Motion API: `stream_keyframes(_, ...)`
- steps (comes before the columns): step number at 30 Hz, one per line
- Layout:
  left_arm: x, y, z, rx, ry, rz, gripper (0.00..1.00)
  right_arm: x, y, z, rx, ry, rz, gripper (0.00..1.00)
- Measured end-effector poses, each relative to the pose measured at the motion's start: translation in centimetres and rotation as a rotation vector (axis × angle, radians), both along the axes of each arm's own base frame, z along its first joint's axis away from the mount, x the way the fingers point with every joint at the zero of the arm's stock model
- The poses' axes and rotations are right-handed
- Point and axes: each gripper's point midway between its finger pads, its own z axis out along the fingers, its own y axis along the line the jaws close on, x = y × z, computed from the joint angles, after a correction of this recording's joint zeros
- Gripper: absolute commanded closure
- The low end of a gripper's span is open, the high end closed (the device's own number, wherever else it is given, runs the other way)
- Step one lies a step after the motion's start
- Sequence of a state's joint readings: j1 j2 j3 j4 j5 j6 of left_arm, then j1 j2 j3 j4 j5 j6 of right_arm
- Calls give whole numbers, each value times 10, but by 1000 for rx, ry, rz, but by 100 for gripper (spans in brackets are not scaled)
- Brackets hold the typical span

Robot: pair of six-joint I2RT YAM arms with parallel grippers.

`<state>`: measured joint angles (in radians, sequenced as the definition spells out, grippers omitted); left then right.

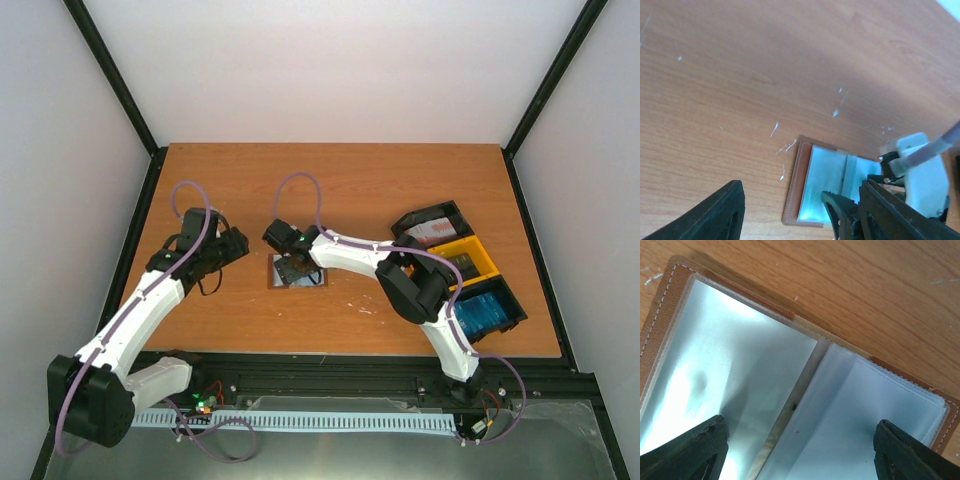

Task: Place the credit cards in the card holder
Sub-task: Open the card holder at the center of the board.

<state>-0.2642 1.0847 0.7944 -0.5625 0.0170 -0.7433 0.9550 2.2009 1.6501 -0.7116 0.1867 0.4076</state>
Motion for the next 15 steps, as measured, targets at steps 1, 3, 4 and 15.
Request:
stream_keyframes(1,1,1,6,3,-25,2,35,0,0,1,0,1,0,21)
stream_keyframes(3,3,2,16,3,-73,-2,34,0,1,3,0,5,1,21)
stream_keyframes(4,4,2,18,1,-88,-5,33,0,2,4,-2,7,2,21)
stream_keyframes(15,0,-13,34,-61,-207,-104,27,16,17,43,44,2,-25,22)
